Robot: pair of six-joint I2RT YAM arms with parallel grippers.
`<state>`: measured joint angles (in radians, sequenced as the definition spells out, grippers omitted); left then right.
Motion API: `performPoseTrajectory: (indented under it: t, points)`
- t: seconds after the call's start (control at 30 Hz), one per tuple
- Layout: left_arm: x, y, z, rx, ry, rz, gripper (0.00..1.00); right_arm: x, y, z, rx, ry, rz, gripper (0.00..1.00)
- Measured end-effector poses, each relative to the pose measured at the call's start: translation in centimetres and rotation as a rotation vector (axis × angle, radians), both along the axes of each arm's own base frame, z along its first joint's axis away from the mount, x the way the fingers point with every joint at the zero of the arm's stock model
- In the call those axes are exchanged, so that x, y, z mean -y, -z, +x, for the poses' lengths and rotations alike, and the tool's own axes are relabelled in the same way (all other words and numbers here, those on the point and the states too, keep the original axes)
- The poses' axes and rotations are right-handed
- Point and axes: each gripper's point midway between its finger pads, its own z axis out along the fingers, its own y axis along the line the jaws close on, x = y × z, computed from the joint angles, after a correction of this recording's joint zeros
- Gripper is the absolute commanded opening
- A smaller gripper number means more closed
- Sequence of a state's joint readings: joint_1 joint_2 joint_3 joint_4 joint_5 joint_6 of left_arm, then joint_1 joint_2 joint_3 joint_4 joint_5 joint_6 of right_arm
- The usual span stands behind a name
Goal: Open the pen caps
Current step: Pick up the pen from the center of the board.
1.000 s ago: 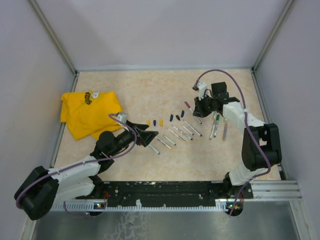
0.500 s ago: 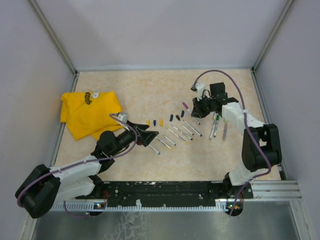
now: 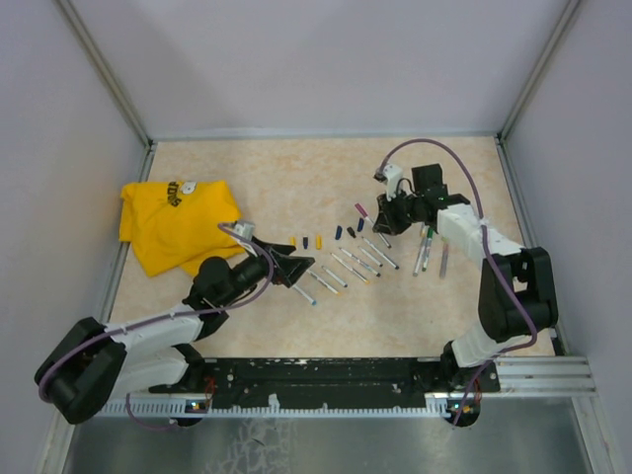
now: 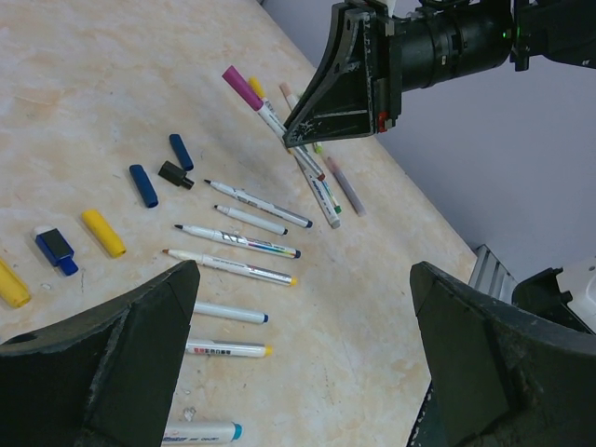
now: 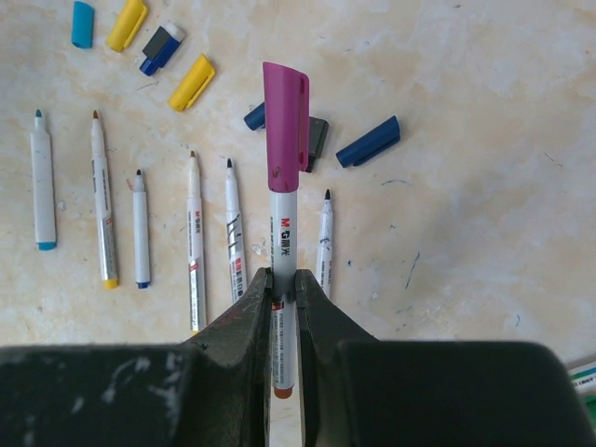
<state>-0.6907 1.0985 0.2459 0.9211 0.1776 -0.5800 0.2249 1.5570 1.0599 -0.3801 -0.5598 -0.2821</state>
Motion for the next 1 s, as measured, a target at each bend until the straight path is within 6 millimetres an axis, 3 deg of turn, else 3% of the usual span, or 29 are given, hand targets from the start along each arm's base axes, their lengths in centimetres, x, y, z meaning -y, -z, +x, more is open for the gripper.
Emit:
performPoseTrajectory:
  t: [0.43,1.0]
  points:
    - [1.0,-0.1,0.8,-0.009,0.016,-0.020,1.00,-1.6,-1.7,-0.9,0.011,-0.048,0.067,0.00]
    - [2.7,-1.0,2.6,-0.014,0.025,-0.062,0.97,-3.6,-2.5,-2.4,0.009,-0.130,0.127,0.00]
